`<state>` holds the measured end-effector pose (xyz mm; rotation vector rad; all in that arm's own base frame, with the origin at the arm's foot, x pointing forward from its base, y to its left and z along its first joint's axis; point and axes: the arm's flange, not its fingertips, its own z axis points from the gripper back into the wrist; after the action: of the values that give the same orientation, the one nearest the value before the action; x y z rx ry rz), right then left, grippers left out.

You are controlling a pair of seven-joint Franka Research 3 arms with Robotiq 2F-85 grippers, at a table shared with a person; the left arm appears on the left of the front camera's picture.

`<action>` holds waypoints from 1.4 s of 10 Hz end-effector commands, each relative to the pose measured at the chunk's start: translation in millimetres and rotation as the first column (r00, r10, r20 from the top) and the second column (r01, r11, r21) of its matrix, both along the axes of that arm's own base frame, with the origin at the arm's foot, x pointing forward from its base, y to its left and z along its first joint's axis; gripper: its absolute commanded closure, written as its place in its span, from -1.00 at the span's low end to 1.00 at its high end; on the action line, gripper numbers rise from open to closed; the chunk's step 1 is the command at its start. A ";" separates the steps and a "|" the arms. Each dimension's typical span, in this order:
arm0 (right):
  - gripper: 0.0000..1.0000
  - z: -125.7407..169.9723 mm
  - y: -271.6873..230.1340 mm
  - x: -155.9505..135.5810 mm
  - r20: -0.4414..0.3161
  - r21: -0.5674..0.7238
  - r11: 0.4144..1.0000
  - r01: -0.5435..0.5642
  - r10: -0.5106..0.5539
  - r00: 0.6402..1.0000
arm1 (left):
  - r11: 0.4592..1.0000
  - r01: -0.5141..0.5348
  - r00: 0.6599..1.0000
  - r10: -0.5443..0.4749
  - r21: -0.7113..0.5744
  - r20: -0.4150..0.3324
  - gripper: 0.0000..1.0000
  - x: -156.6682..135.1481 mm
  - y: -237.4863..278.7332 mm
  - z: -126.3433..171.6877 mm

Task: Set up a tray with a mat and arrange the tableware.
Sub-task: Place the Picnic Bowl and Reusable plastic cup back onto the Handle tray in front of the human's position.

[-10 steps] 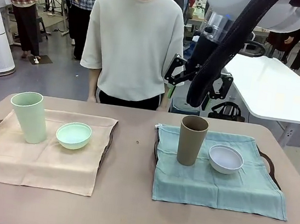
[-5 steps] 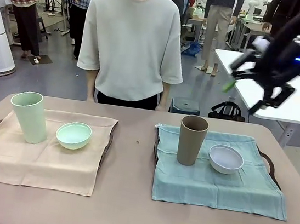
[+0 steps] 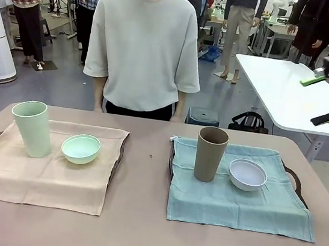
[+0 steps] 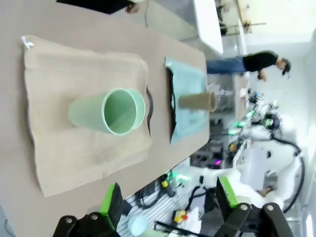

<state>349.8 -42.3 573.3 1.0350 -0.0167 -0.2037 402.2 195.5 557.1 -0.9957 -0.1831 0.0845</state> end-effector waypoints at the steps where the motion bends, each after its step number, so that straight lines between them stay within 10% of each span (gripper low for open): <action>1: -1.00 -11.3 -15.5 -24.2 0.053 0.124 0.992 0.020 -0.027 0.998 | 0.999 -0.037 0.999 0.037 -0.020 0.000 -1.00 3.5 7.9 -2.4; 6: -1.00 -17.0 -105.9 -84.5 0.028 0.174 0.964 0.199 -0.207 0.978 | 0.997 -0.058 0.998 0.059 -0.040 0.013 -1.00 -11.5 49.0 -2.2; 14: -1.00 -5.8 -120.1 -85.1 0.017 0.159 0.960 0.230 -0.236 0.972 | 0.999 -0.019 1.000 0.018 -0.027 -0.020 -1.00 -14.3 37.3 -11.9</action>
<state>269.2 -160.3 568.2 1.1848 -0.1489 -0.4049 387.6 231.6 543.3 -1.0120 -0.1527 0.0981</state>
